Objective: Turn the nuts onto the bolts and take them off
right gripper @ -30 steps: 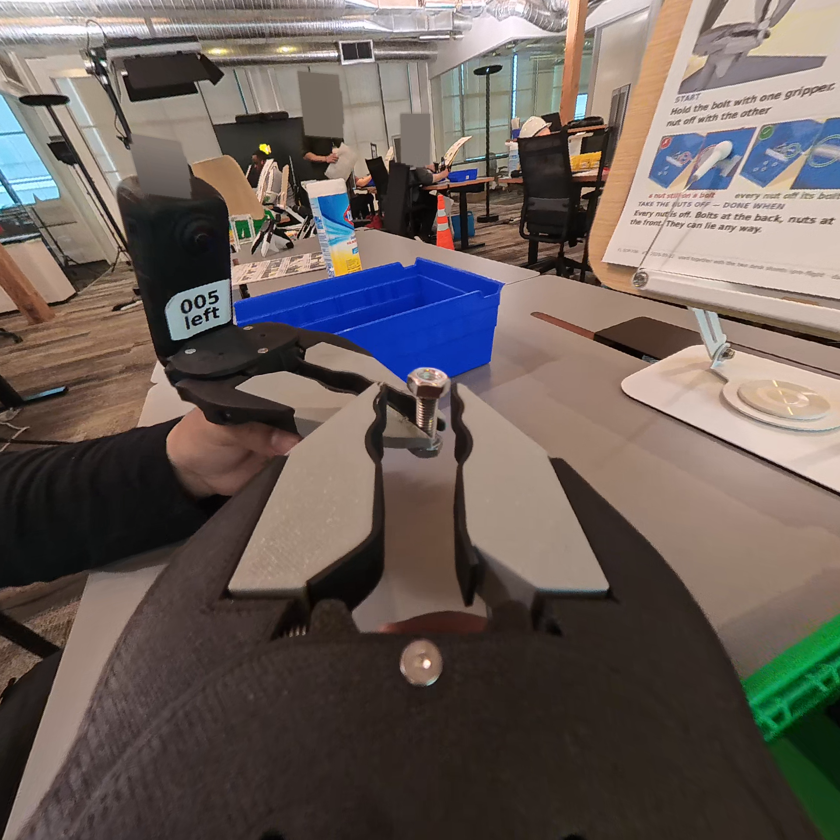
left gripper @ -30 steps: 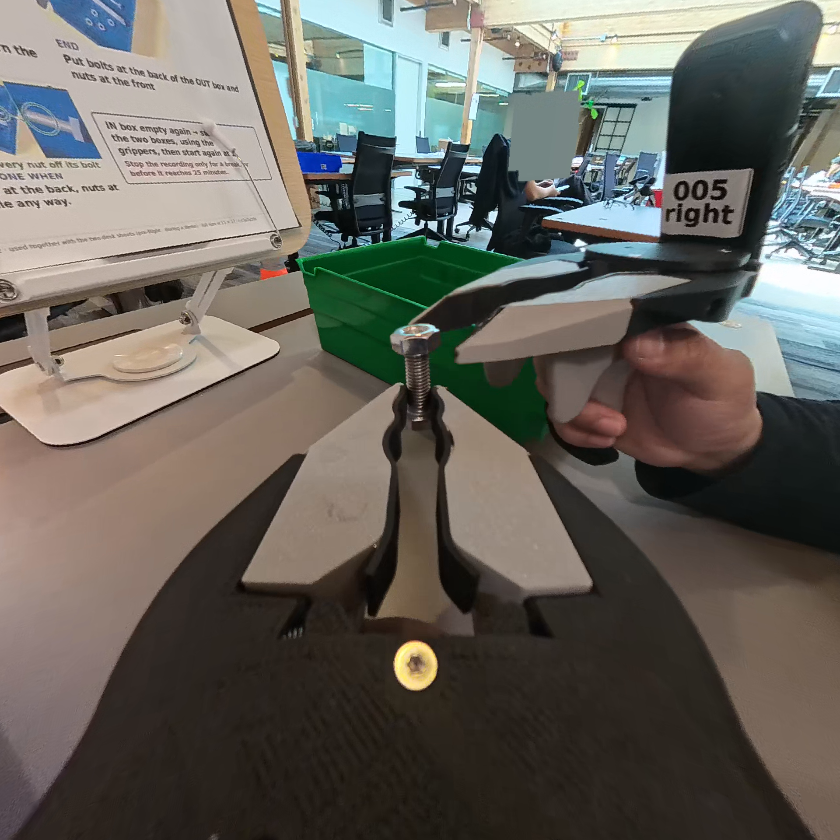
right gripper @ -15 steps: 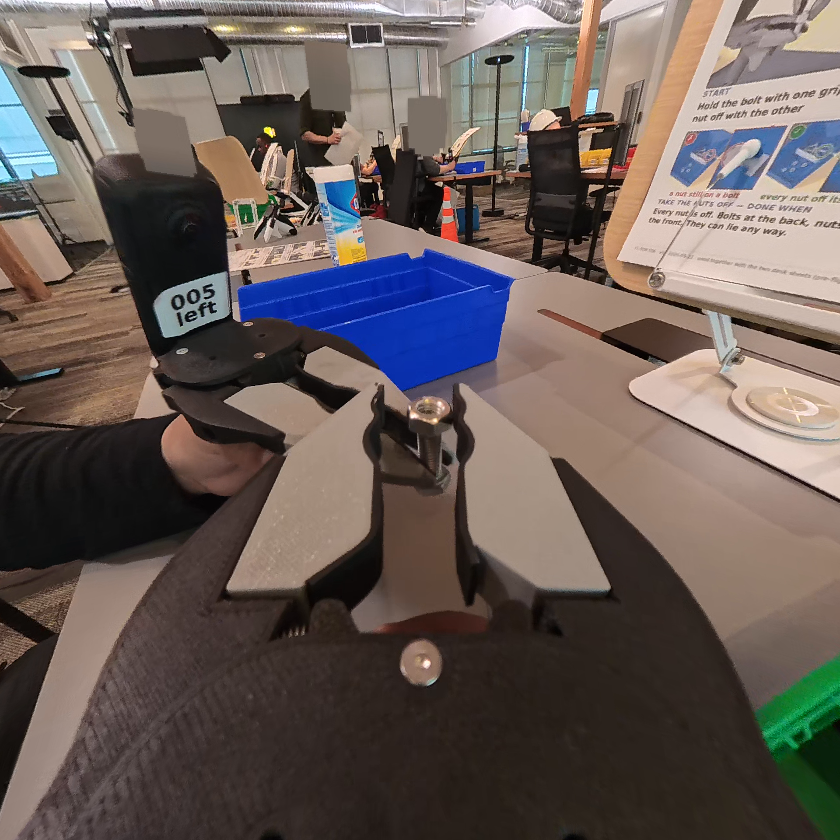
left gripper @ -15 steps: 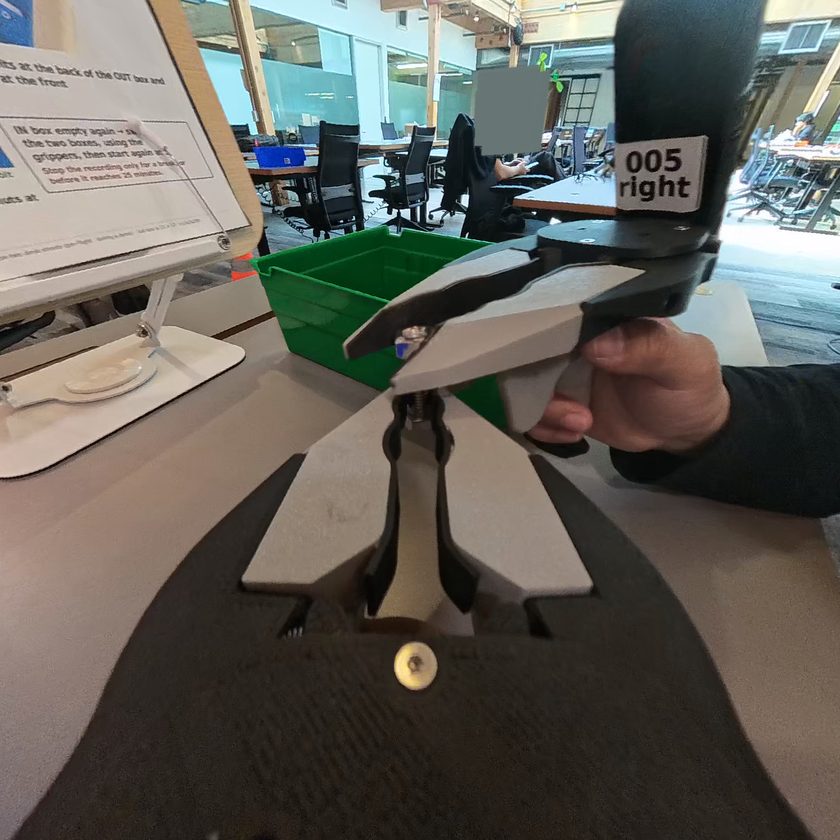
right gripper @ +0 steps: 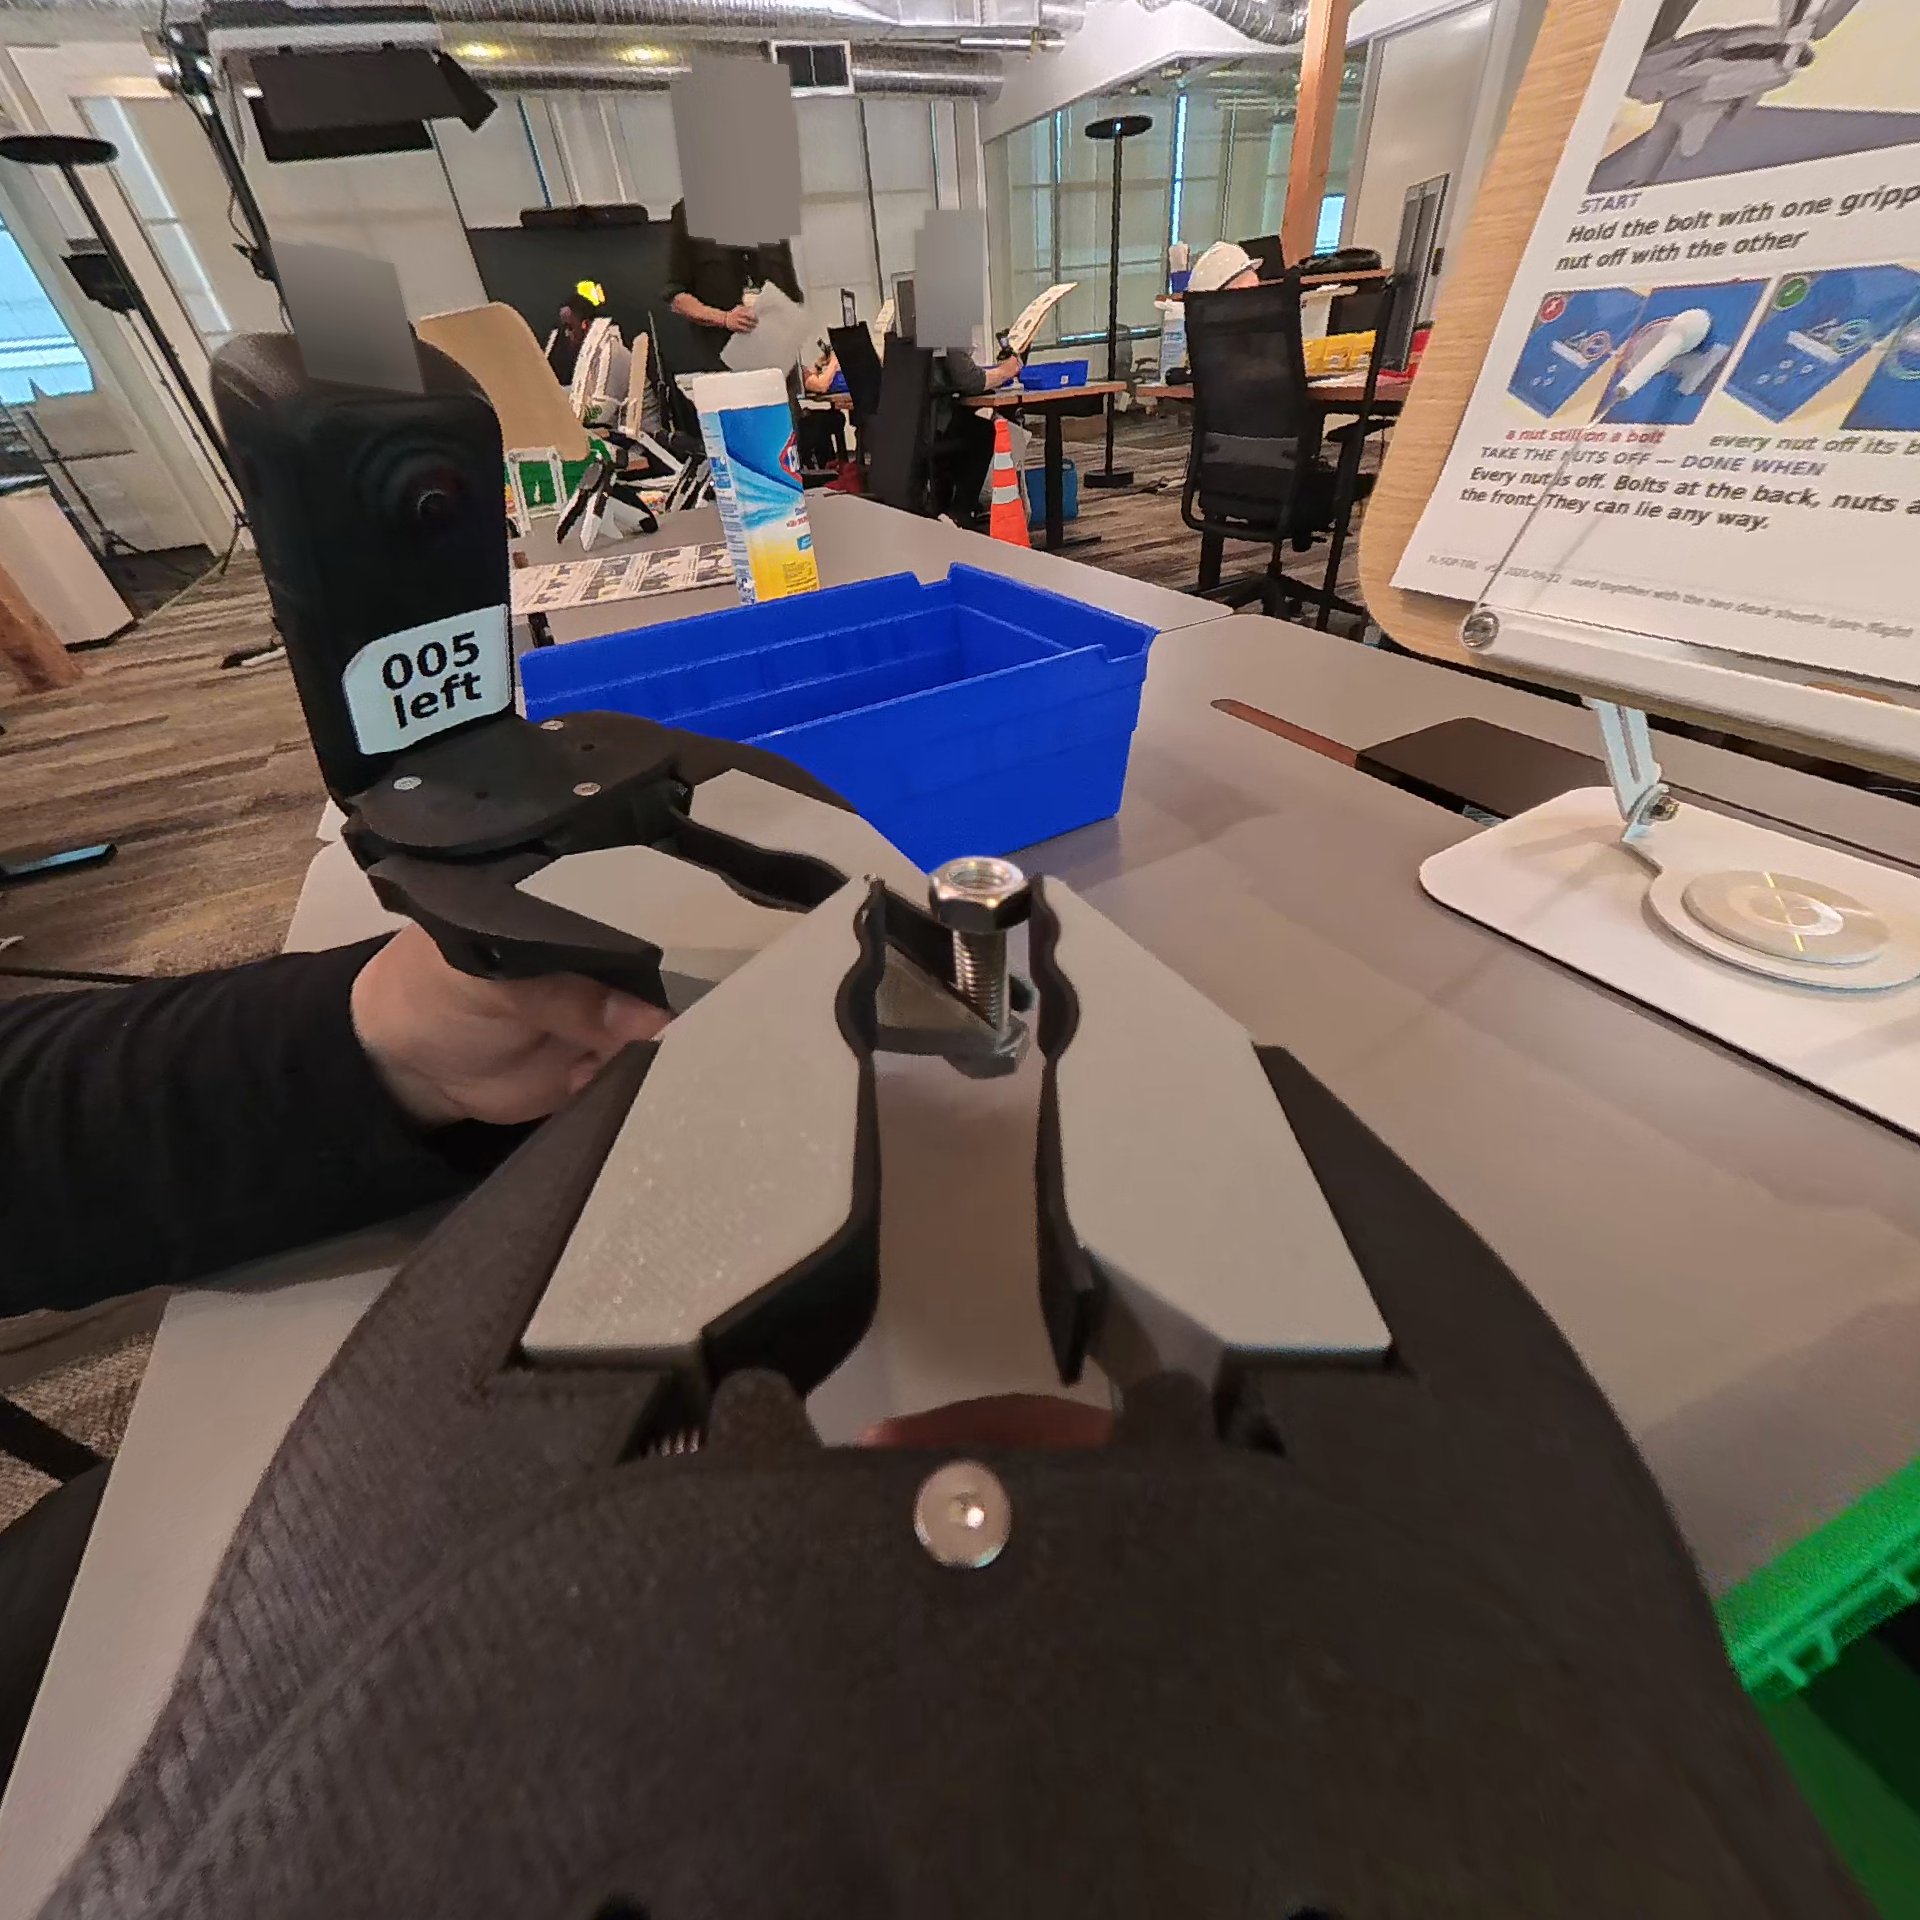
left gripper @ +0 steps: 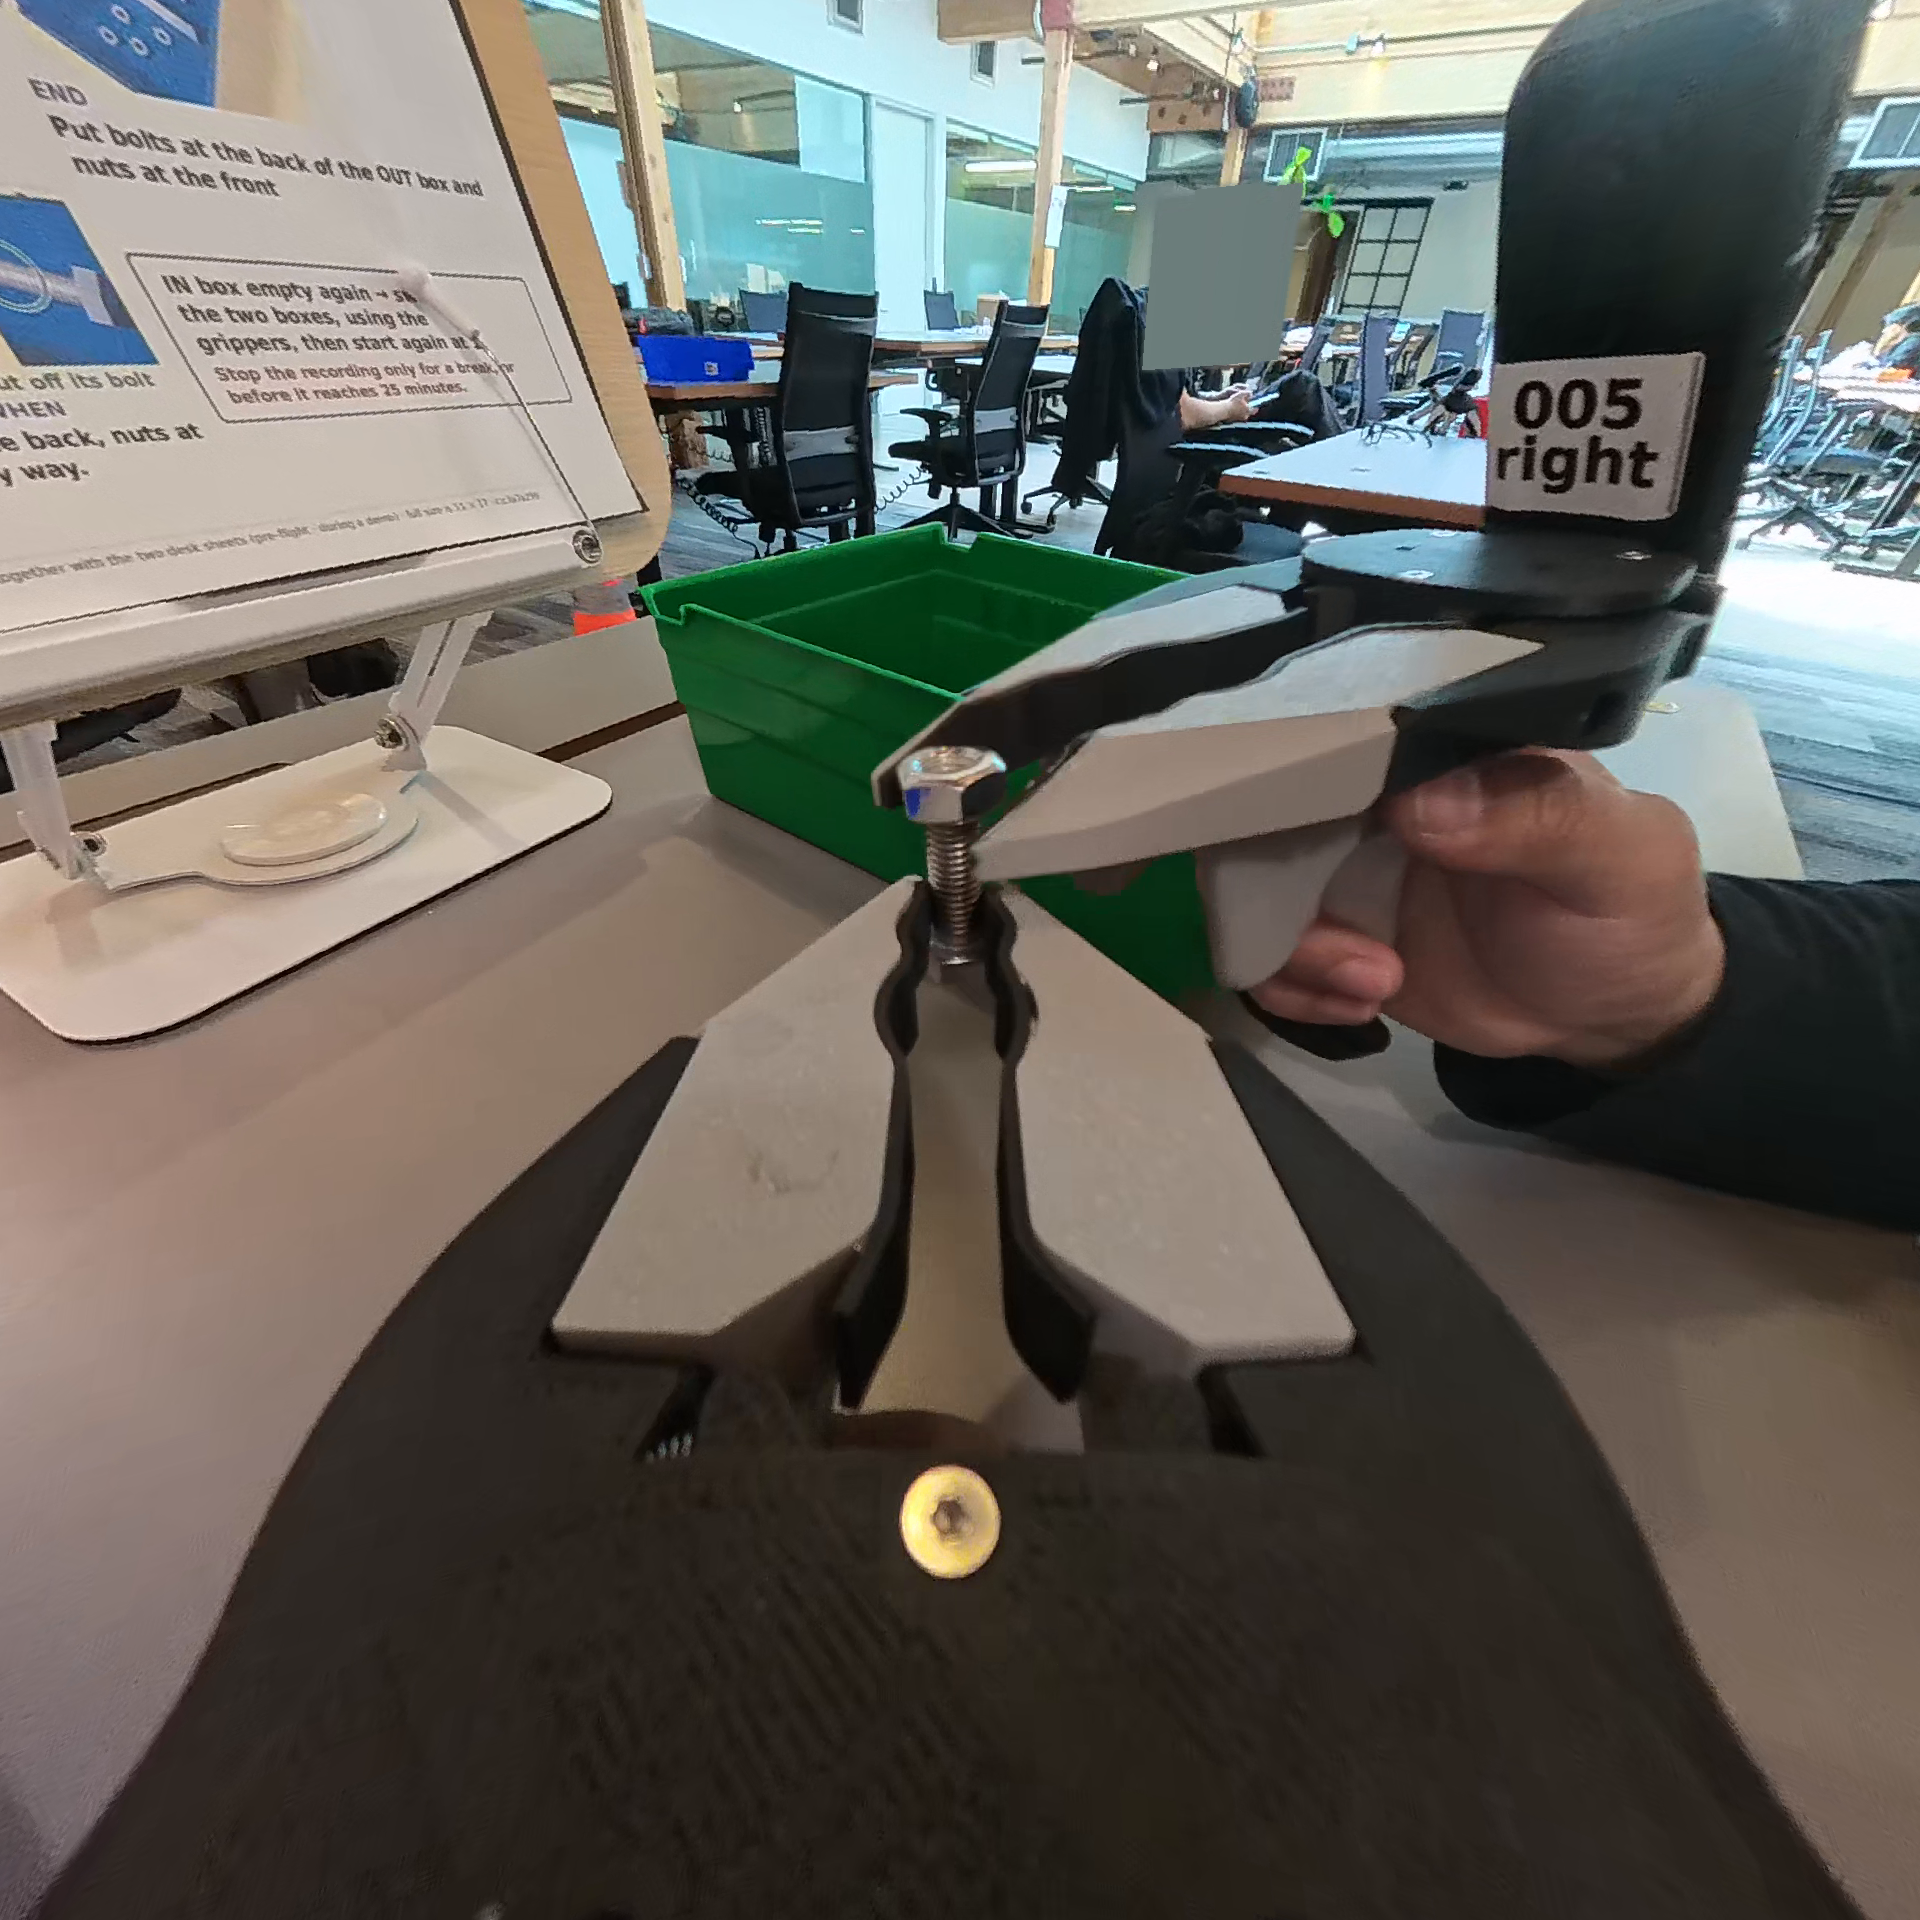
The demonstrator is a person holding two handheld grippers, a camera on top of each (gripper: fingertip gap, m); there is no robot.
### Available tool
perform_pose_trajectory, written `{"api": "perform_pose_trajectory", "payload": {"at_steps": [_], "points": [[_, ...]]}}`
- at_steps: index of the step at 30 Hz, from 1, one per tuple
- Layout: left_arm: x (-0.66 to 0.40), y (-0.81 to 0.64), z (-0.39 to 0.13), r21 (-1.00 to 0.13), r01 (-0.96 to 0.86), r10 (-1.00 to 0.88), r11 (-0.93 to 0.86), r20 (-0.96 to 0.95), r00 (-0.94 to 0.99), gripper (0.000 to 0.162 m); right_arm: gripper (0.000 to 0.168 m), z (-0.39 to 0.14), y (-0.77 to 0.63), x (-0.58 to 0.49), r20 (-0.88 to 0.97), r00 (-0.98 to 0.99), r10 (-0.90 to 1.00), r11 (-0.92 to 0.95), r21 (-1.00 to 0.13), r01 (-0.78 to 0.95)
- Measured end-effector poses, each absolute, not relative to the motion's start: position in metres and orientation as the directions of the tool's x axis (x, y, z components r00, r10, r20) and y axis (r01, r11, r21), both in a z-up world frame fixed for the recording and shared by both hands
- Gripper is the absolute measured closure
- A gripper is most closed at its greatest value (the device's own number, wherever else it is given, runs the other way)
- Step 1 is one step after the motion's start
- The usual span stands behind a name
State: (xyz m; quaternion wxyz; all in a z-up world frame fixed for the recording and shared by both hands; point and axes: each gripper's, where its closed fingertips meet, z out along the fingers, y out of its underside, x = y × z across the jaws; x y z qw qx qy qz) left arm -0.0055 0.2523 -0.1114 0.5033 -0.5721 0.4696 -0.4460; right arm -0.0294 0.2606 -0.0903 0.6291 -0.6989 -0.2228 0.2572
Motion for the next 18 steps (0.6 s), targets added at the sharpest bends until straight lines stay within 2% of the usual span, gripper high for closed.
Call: {"api": "perform_pose_trajectory", "payload": {"at_steps": [11, 18], "points": [[-0.002, 0.24, -0.114, -0.993, -0.109, -0.993, -0.038, 0.025, 0.112, 0.156, 0.152, -0.09, 0.259, -0.034, -0.006, 0.779, 0.626, -0.08, -0.995, 0.056], [-0.001, 0.244, -0.122, -0.989, -0.143, -0.992, -0.042, 0.024, 0.125, 0.156, 0.152, -0.06, 0.254, -0.016, -0.015, 0.803, 0.595, 0.027, -0.999, -0.039]]}}
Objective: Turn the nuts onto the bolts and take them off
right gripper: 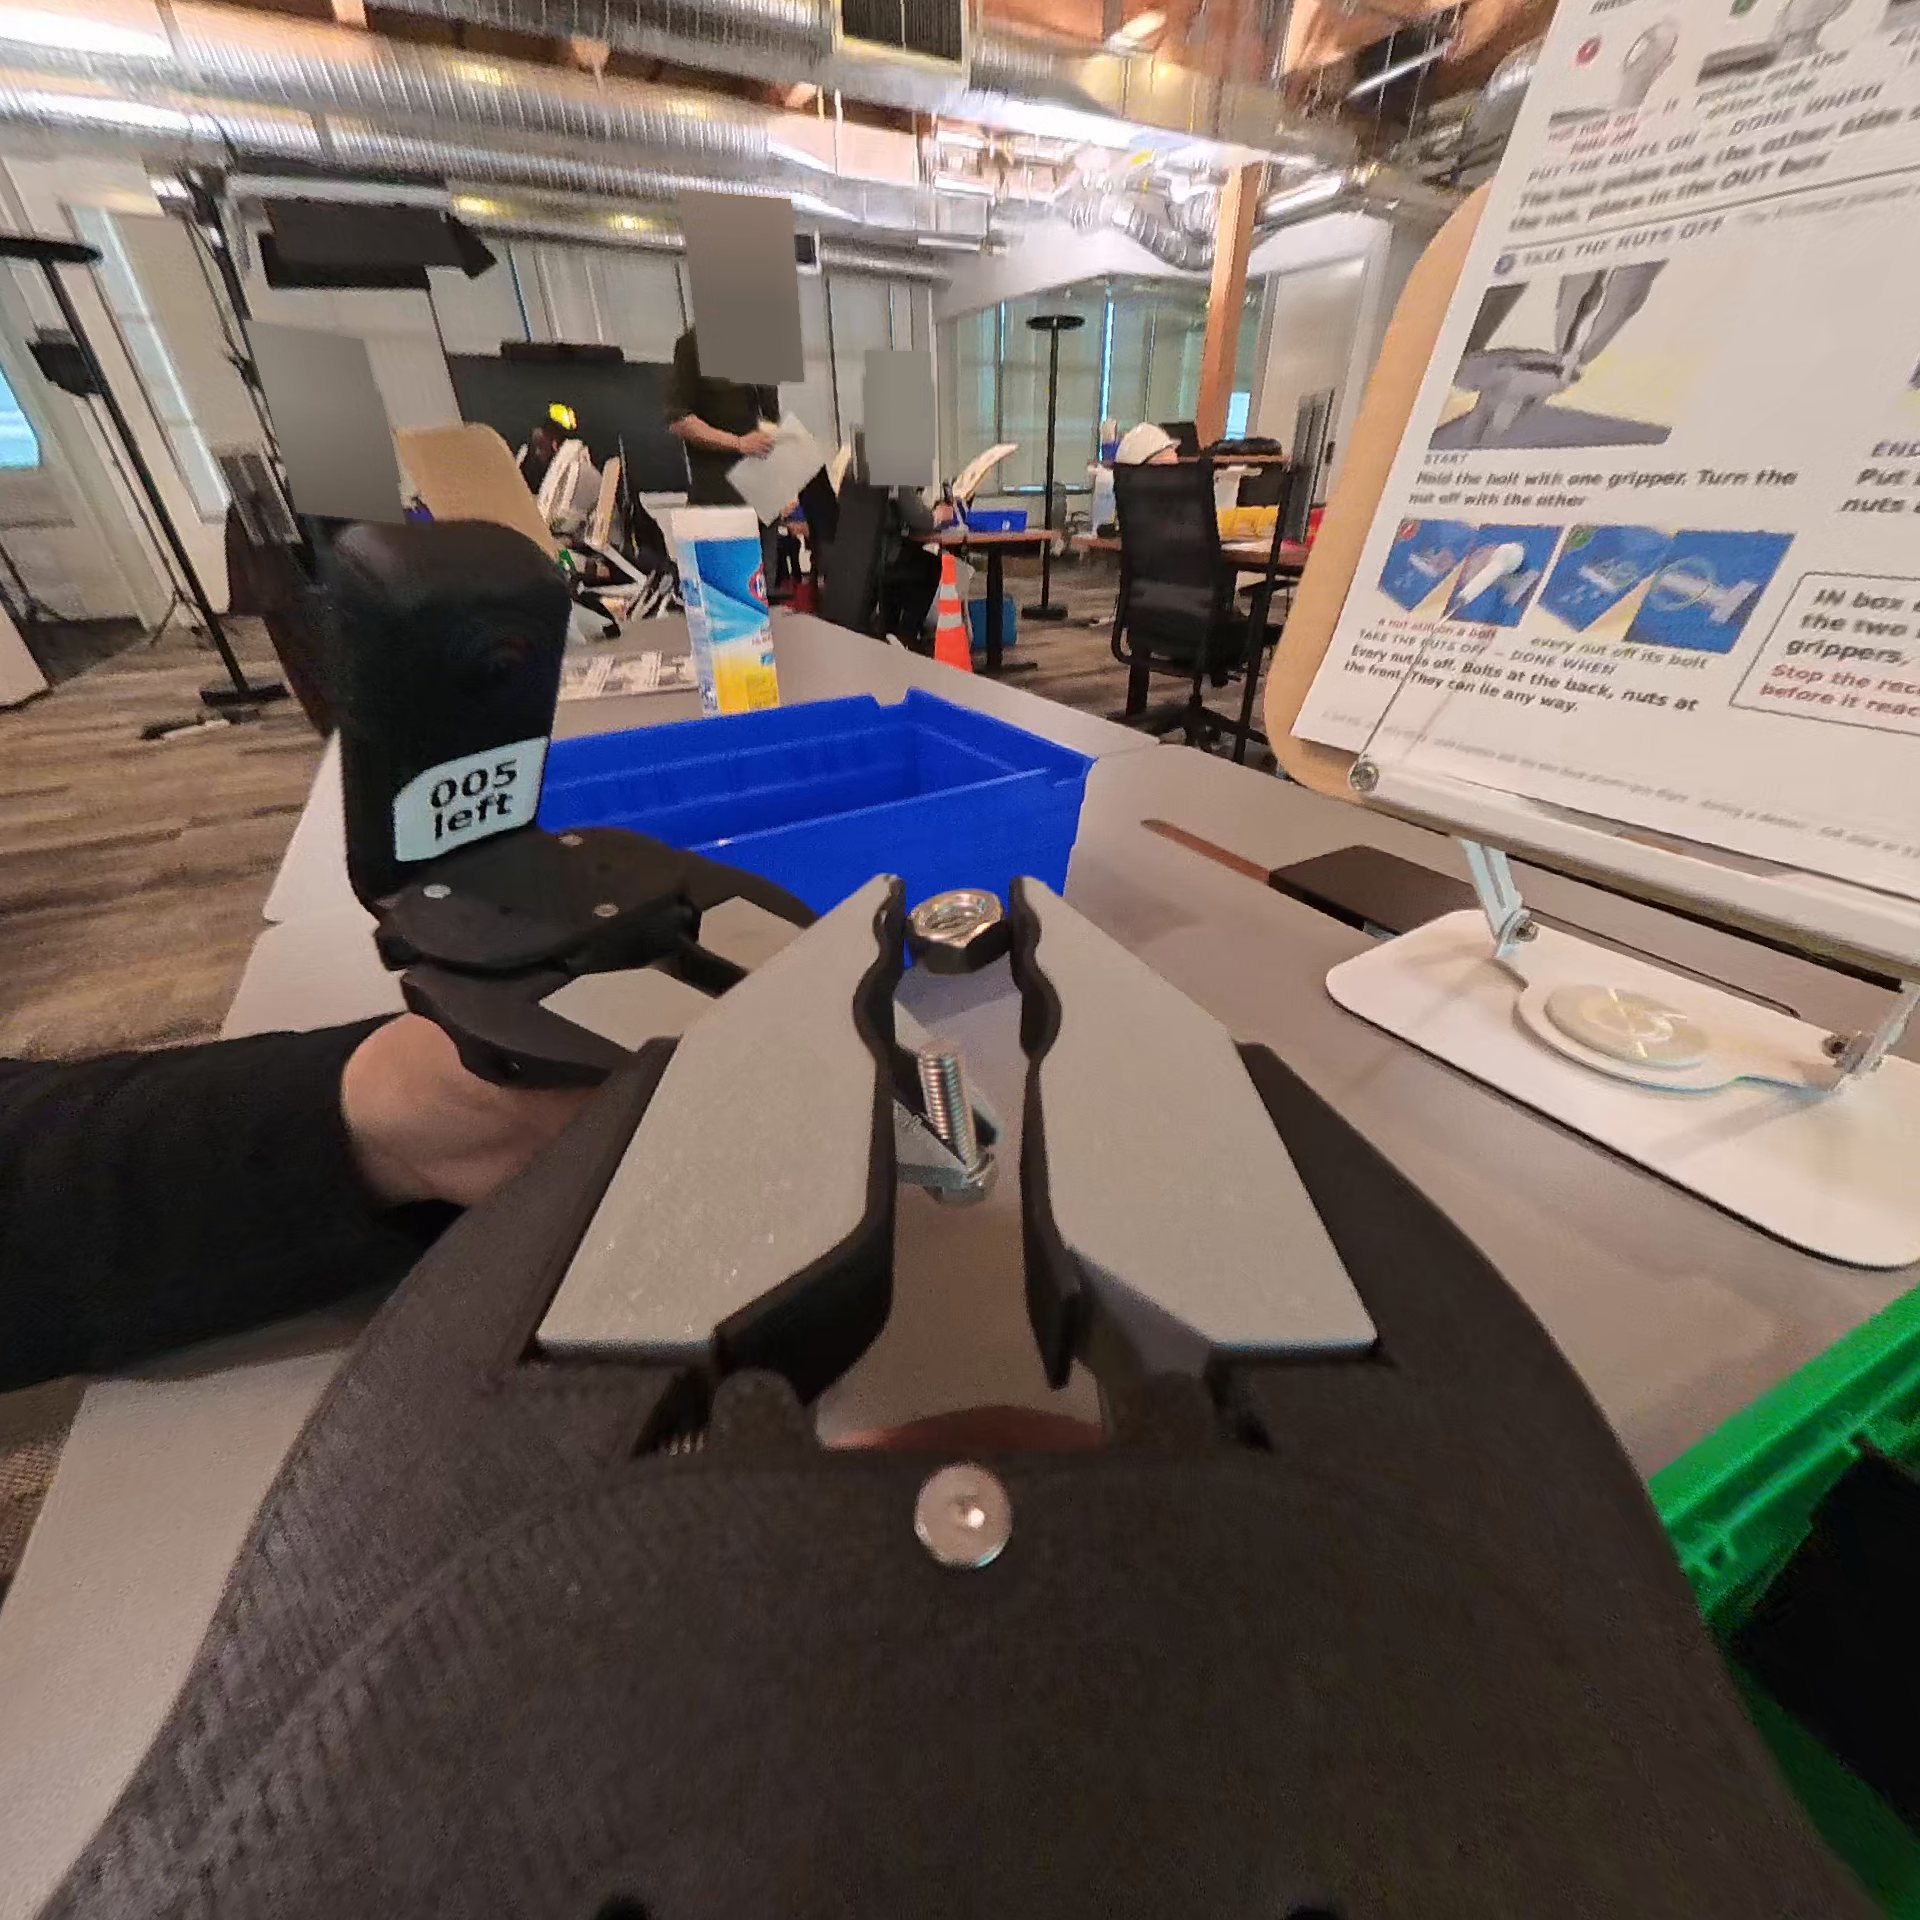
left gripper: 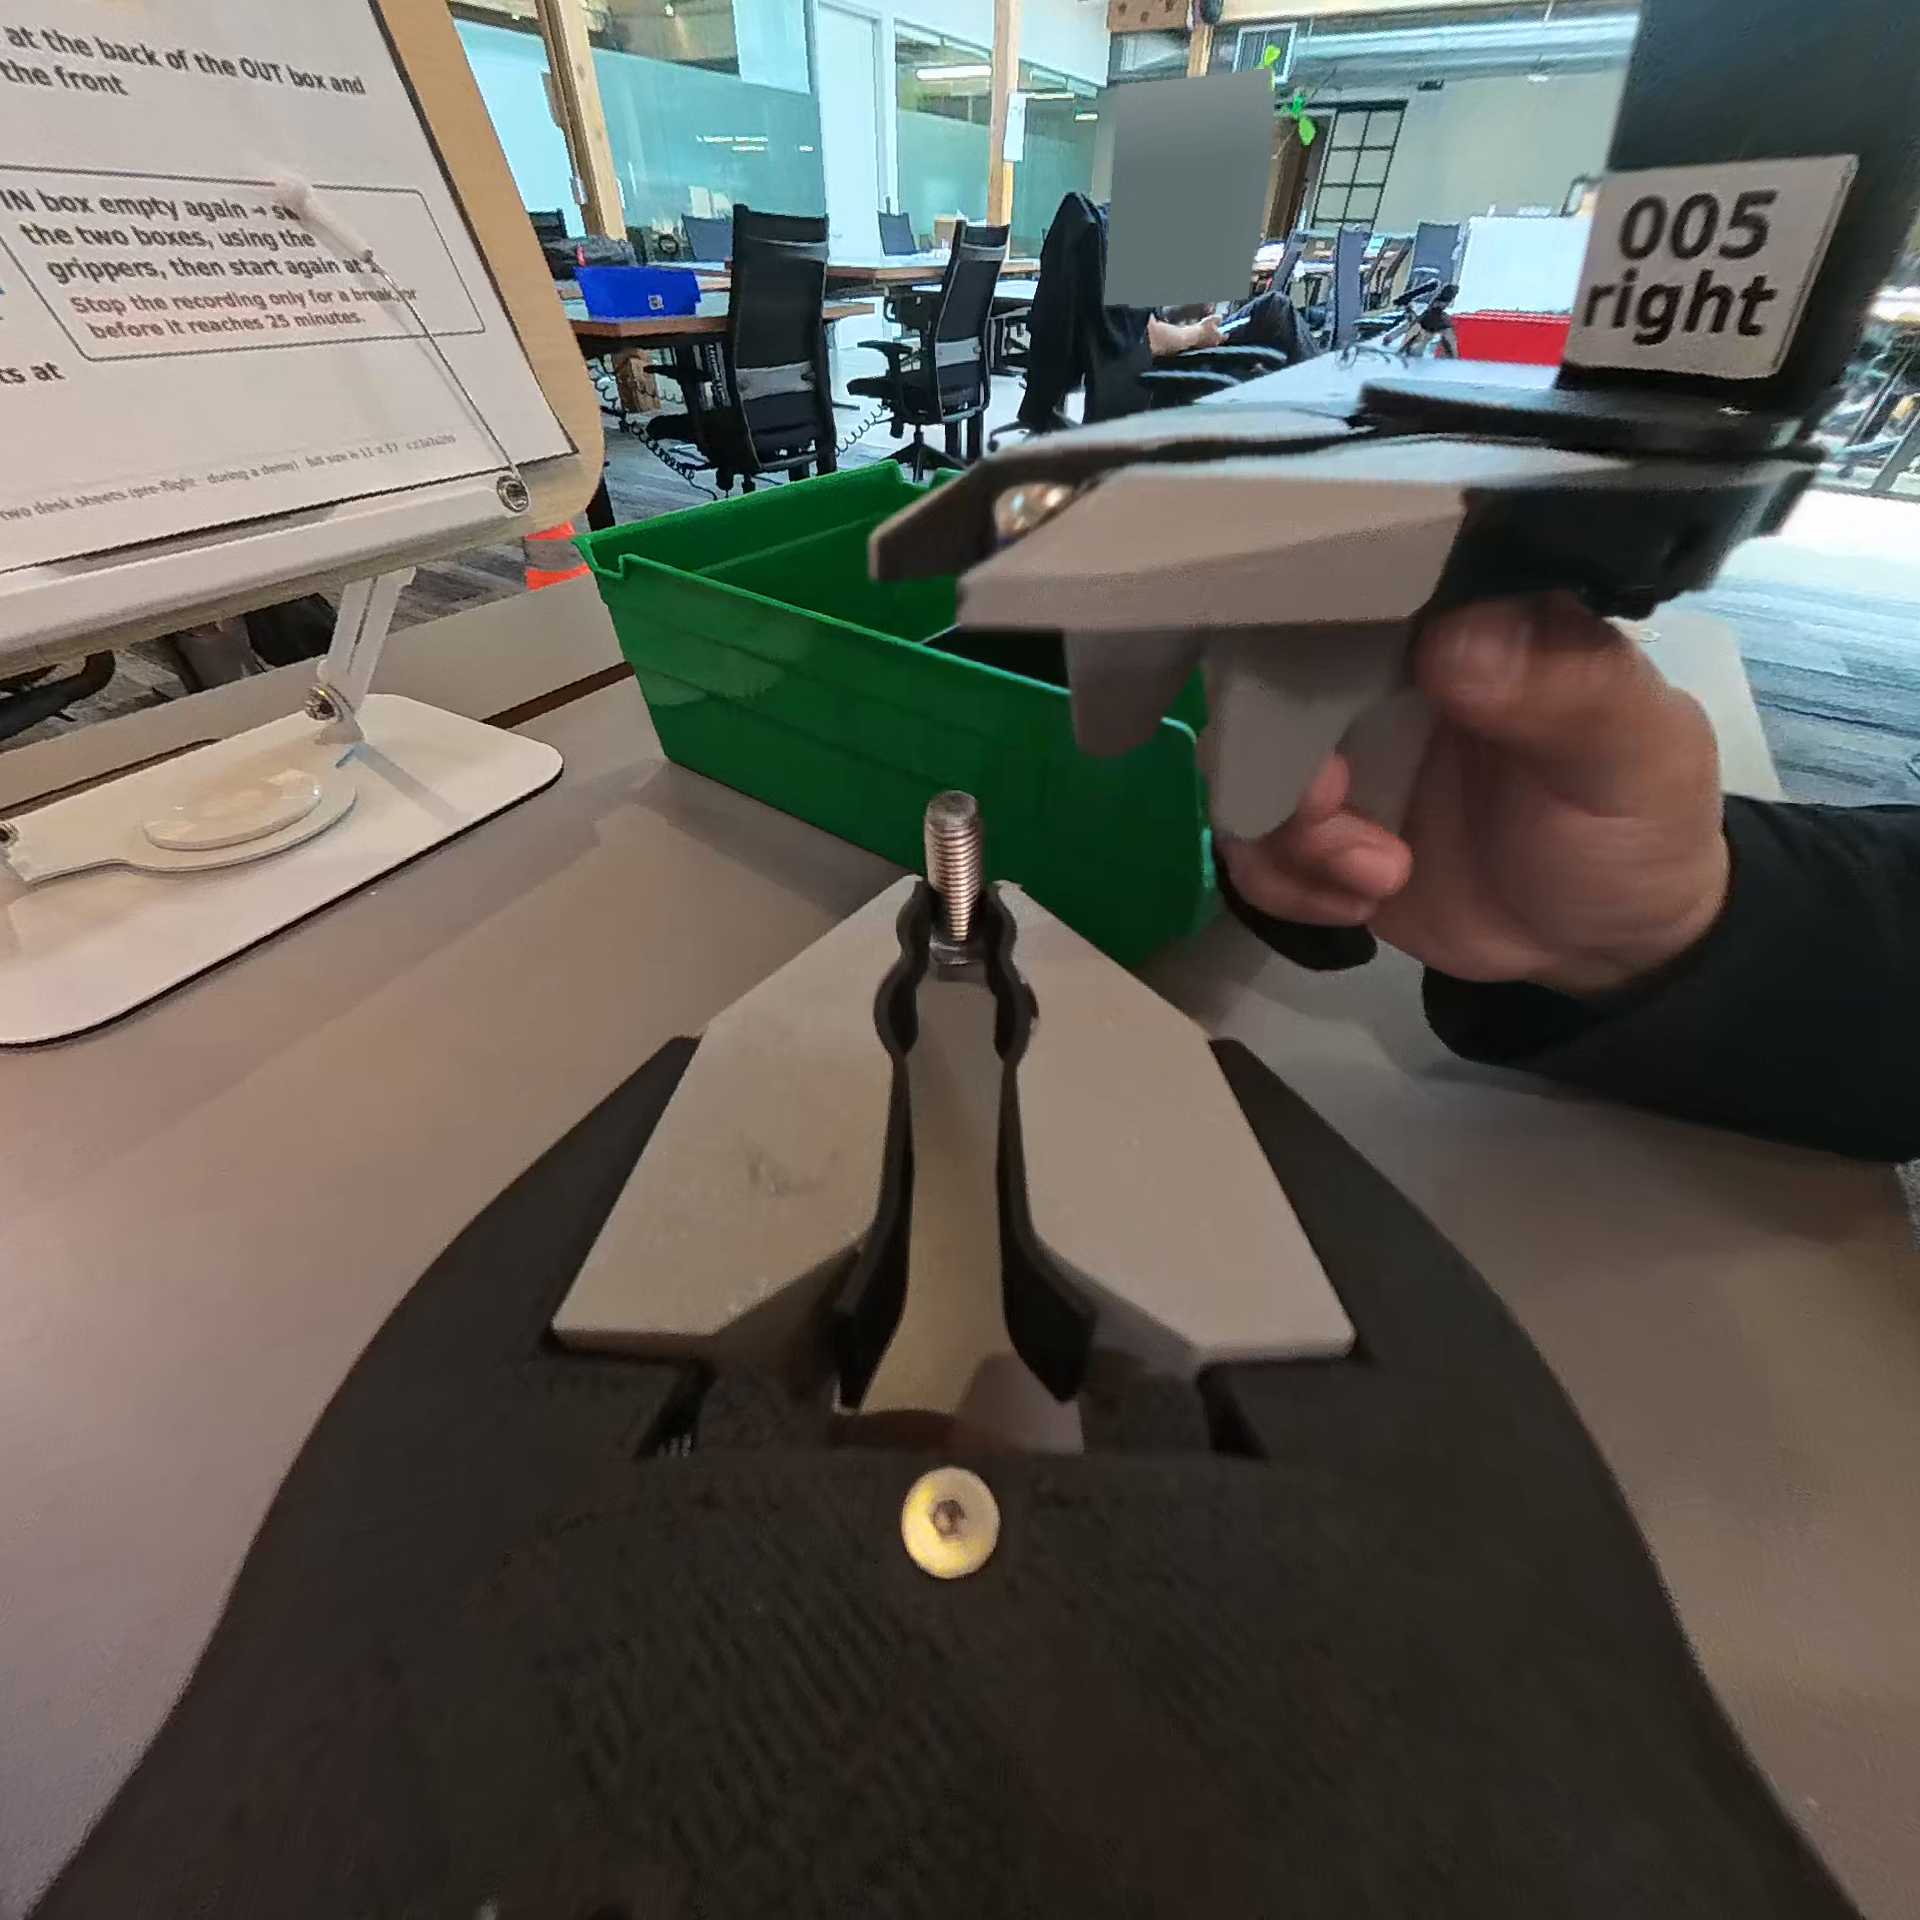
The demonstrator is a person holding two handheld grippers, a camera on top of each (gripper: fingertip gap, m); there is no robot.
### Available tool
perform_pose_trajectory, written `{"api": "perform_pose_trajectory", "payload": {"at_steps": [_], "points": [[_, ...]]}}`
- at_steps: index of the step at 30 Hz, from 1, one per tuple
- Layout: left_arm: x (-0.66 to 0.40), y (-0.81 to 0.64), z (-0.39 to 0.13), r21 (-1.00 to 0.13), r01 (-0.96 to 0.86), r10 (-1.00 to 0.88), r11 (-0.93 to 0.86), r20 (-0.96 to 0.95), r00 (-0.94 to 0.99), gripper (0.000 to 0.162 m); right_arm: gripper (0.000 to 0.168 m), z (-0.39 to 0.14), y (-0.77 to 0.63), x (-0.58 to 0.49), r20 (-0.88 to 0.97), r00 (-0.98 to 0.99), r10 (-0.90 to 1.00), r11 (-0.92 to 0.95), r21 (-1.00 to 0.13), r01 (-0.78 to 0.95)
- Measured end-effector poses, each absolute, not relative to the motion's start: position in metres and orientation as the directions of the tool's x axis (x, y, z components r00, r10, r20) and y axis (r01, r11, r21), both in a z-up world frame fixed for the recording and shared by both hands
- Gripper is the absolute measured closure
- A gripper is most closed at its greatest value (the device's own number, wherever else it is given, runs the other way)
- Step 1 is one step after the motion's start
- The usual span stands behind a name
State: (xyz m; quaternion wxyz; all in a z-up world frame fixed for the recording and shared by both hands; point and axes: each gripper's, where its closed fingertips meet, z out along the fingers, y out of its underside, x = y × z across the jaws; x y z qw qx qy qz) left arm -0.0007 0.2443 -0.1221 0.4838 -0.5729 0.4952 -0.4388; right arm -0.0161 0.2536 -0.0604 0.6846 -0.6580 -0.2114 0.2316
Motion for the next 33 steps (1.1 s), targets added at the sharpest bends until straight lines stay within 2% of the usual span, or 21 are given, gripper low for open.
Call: {"api": "perform_pose_trajectory", "payload": {"at_steps": [3, 10, 13, 15, 16, 19, 22, 24, 26, 28, 33], "points": [[-0.003, 0.25, -0.121, -0.99, -0.132, -0.989, -0.052, 0.033, 0.147, 0.156, 0.152, -0.057, 0.255, -0.01, -0.025, 0.819, 0.573, 0.023, -0.999, -0.047], [-0.004, 0.256, -0.124, -0.987, -0.118, -0.984, -0.112, 0.093, 0.154, 0.156, 0.152, -0.018, 0.248, 0.047, 0.075, 0.929, 0.363, 0.106, -0.994, 0.039], [-0.003, 0.251, -0.122, -0.986, -0.105, -0.987, -0.13, 0.118, 0.11, 0.156, 0.152, -0.029, 0.256, 0.092, 0.226, 0.945, 0.237, -0.043, -0.969, 0.242], [-0.002, 0.232, -0.112, -0.98, -0.056, -0.98, -0.193, 0.194, -0.03, 0.156, 0.152, -0.05, 0.261, 0.137, 0.334, 0.932, 0.139, -0.214, -0.909, 0.357], [-0.003, 0.222, -0.104, -0.971, -0.024, -0.964, -0.238, 0.239, -0.114, 0.156, 0.152, -0.063, 0.261, 0.154, 0.333, 0.934, 0.129, -0.288, -0.889, 0.357], [-0.014, 0.194, -0.081, -0.939, 0.032, -0.884, -0.343, 0.311, -0.351, 0.156, 0.152, -0.11, 0.253, 0.156, 0.115, 0.948, 0.298, -0.492, -0.832, 0.256], [-0.026, 0.173, -0.067, -0.907, 0.027, -0.78, -0.421, 0.347, -0.521, 0.156, 0.152, -0.161, 0.223, 0.148, -0.127, 0.923, 0.365, -0.733, -0.65, 0.2], [-0.027, 0.169, -0.067, -0.899, 0.013, -0.751, -0.439, 0.359, -0.554, 0.156, 0.152, -0.192, 0.205, 0.153, -0.127, 0.924, 0.36, -0.828, -0.499, 0.254], [-0.027, 0.167, -0.069, -0.902, -0.001, -0.748, -0.431, 0.358, -0.559, 0.156, 0.152, -0.209, 0.199, 0.156, -0.081, 0.927, 0.367, -0.857, -0.417, 0.304], [-0.026, 0.165, -0.072, -0.91, -0.011, -0.754, -0.414, 0.349, -0.557, 0.155, 0.151, -0.211, 0.198, 0.144, -0.131, 0.91, 0.393, -0.856, -0.415, 0.31], [-0.03, 0.156, -0.068, -0.905, -0.022, -0.716, -0.424, 0.351, -0.604, 0.156, 0.145, -0.191, 0.209, 0.148, -0.133, 0.922, 0.363, -0.824, -0.508, 0.25]]}}
